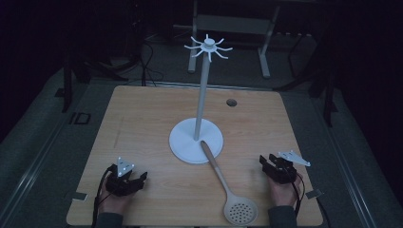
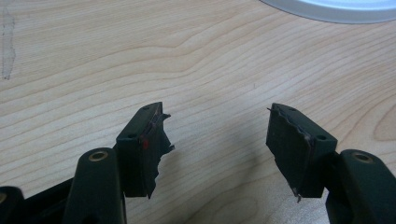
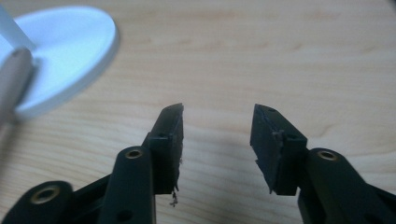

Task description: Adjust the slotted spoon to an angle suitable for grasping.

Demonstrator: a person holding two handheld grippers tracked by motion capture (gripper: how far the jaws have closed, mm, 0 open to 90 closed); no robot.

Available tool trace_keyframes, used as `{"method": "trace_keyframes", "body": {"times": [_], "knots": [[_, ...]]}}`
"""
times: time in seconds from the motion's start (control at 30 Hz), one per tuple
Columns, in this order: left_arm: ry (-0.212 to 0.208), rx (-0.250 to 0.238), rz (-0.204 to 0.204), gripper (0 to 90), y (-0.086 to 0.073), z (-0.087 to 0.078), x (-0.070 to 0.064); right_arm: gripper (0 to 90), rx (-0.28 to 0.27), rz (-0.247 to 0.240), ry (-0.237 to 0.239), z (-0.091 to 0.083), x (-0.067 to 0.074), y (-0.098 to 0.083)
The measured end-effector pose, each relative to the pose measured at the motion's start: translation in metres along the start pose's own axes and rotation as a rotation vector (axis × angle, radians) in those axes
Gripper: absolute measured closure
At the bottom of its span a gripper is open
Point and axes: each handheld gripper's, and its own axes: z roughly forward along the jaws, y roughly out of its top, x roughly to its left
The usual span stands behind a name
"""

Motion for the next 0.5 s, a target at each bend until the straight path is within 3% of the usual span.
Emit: {"method": "trace_keyframes", "body": {"times": [0.1,0.27,0.5], "knots": [[0.0,-0.001,0.002,37.5,0.001,0.0,0.0,55.3,-0.015,-0.008,-0.007,-0.006,0.005,0.003],[-0.002,-0.001,0.003,37.5,0.001,0.0,0.0,58.8,-0.038,-0.067,-0.032,-0.017,0.018,0.008],[-0.001,0.0,0.001,37.5,0.0,0.0,-0.001,65.0,-0.058,-0.132,-0.038,-0.033,0.044,0.021]]}}
